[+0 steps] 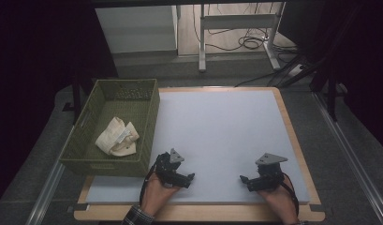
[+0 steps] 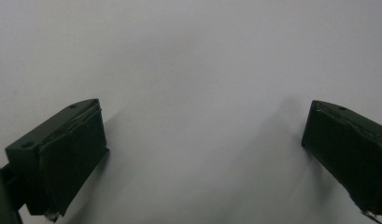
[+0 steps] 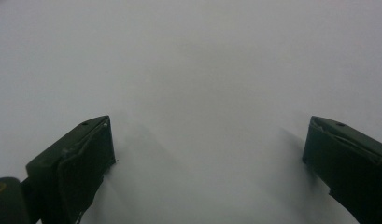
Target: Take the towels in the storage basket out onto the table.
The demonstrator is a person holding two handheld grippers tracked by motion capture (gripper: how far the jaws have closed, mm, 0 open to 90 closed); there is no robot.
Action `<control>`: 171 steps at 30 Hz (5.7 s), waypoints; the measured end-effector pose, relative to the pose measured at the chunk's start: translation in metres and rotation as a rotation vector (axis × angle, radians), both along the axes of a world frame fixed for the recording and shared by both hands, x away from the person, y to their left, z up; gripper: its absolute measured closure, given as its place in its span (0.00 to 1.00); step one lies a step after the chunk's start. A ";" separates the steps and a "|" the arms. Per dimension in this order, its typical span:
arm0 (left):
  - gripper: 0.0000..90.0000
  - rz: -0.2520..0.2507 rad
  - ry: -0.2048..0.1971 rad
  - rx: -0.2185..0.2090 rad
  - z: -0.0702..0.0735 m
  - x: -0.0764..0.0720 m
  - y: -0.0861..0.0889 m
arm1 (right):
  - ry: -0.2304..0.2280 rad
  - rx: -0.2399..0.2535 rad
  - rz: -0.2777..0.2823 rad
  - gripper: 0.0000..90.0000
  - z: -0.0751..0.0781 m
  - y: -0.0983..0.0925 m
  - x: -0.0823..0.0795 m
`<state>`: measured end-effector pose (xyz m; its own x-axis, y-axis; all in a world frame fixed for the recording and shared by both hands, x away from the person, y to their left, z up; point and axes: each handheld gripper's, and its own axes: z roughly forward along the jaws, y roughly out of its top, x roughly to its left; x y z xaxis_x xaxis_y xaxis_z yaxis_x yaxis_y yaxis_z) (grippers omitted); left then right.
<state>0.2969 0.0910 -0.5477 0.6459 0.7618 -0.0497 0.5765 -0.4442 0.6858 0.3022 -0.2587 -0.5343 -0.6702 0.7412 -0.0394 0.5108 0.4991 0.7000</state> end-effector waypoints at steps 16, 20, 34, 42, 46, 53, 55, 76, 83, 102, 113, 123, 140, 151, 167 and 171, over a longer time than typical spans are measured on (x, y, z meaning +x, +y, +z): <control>0.02 -0.081 0.003 0.011 0.024 0.015 -0.008 | -0.003 0.000 -0.001 0.02 0.000 0.000 0.000; 0.02 -0.101 0.011 0.011 0.033 0.022 -0.013 | -0.003 0.001 -0.001 0.02 0.000 0.000 0.000; 0.01 -0.147 0.098 0.049 0.053 0.054 -0.031 | -0.005 0.001 0.000 0.02 0.000 0.000 0.000; 0.02 -0.163 0.139 0.063 0.077 0.073 -0.033 | -0.005 0.000 0.001 0.02 0.000 0.000 0.000; 0.02 -0.162 0.163 0.078 0.088 0.082 -0.028 | -0.005 0.000 0.001 0.02 0.000 0.000 0.000; 0.03 -0.141 0.161 0.112 0.112 0.091 -0.014 | -0.006 0.003 0.000 0.02 0.000 0.000 0.000; 0.03 -0.132 0.168 0.135 0.117 0.094 -0.010 | -0.006 0.003 0.000 0.02 0.000 0.000 0.000; 0.04 -0.002 0.152 0.166 0.163 0.109 0.054 | -0.006 0.004 -0.001 0.02 0.000 0.000 -0.001; 0.04 0.053 0.150 0.167 0.175 0.109 0.084 | -0.007 0.003 0.000 0.02 0.000 0.000 0.000; 0.08 0.218 0.174 0.164 0.158 0.111 0.171 | -0.007 0.003 0.000 0.02 0.000 0.000 -0.001; 0.13 0.296 0.253 0.202 0.117 0.119 0.203 | -0.007 0.003 0.000 0.02 0.000 0.000 -0.001; 0.05 0.318 0.375 0.217 0.079 0.133 0.211 | -0.007 0.004 0.000 0.02 -0.001 0.000 -0.001; 0.21 0.324 0.549 0.211 0.038 0.145 0.211 | -0.007 0.004 0.000 0.02 -0.001 0.000 -0.001; 0.76 0.319 0.560 0.150 0.045 0.140 0.217 | -0.007 0.004 0.000 0.02 -0.001 0.000 -0.001; 0.77 0.296 0.403 0.073 0.095 0.124 0.231 | -0.007 0.003 0.000 0.02 -0.001 0.000 -0.001; 0.76 0.284 0.351 0.074 0.116 0.116 0.230 | -0.008 0.003 0.000 0.02 -0.001 0.000 -0.001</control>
<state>0.4131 0.3210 -0.4317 0.3647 0.9161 -0.1666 0.8744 -0.2755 0.3994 0.3015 -0.2587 -0.5348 -0.6698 0.7413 -0.0423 0.5054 0.4969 0.7054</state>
